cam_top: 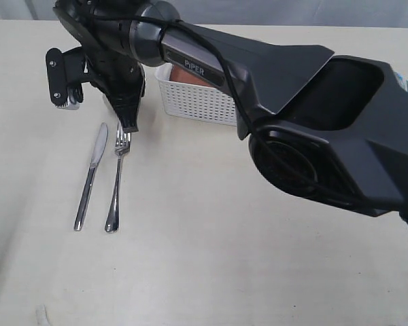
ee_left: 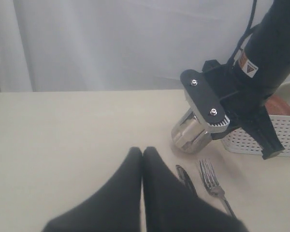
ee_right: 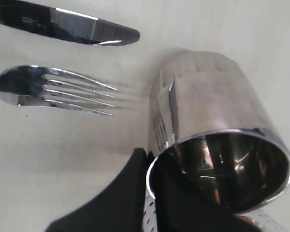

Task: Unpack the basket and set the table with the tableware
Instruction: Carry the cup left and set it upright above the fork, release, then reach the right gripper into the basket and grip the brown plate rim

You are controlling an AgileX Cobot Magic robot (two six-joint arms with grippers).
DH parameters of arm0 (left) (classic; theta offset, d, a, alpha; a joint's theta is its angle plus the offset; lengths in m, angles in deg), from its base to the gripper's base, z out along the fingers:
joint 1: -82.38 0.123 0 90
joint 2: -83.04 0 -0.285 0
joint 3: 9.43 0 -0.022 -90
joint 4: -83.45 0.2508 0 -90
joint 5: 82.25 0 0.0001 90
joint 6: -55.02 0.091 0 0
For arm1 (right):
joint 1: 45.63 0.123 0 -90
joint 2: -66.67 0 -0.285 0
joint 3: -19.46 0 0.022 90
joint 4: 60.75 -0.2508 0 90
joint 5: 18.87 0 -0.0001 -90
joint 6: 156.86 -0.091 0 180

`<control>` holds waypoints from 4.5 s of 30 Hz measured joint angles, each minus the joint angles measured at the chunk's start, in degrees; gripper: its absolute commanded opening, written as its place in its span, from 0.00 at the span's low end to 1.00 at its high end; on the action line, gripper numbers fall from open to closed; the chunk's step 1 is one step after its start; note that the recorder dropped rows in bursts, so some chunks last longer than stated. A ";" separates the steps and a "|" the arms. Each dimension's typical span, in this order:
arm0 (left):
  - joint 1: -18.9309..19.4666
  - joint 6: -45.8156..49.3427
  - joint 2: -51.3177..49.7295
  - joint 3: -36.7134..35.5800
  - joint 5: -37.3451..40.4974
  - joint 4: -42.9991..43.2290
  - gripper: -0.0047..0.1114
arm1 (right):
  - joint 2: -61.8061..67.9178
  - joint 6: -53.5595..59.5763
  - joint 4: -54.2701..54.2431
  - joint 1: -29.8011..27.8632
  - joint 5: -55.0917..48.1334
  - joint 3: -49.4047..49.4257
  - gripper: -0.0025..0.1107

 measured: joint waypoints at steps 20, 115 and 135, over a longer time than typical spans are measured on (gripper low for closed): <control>0.00 0.00 0.00 0.00 0.00 0.00 0.04 | -0.07 -3.45 1.17 0.00 2.21 0.00 0.34; 0.00 0.00 0.00 0.00 0.00 0.00 0.04 | -13.41 -45.48 -20.20 -24.38 3.48 13.31 0.38; 0.00 0.00 0.00 0.00 0.00 0.00 0.04 | -7.44 -53.54 -5.44 -22.95 1.74 13.20 0.38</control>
